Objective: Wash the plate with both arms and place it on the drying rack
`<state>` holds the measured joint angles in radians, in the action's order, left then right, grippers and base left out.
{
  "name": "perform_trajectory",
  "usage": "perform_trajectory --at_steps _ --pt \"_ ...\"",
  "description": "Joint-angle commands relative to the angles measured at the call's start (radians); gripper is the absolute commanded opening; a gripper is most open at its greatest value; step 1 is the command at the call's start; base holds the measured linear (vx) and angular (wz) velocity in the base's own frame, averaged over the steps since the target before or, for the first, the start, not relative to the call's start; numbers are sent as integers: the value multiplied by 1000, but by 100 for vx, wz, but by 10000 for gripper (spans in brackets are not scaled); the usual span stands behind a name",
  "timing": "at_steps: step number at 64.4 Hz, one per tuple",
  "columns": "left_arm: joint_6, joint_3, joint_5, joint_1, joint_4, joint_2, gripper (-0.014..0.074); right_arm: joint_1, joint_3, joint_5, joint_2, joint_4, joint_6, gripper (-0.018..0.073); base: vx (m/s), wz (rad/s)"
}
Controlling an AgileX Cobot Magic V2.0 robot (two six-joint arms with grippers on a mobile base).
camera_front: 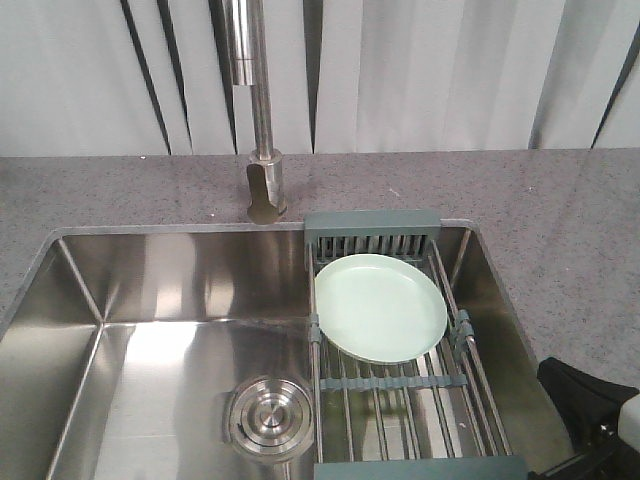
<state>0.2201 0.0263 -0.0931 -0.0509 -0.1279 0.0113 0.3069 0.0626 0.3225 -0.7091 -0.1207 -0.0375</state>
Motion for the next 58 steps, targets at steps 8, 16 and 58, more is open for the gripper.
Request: perform_trajectory --at_steps 8,16,58 --pt "64 24 56 21 68 16 -2 -4 28 75 1 -4 3 -10 0 0" --pt "17 25 20 64 73 17 -2 -4 28 75 1 -4 3 -10 0 0" --pt "-88 24 25 74 74 17 -2 -4 28 75 1 -4 3 -10 0 0"
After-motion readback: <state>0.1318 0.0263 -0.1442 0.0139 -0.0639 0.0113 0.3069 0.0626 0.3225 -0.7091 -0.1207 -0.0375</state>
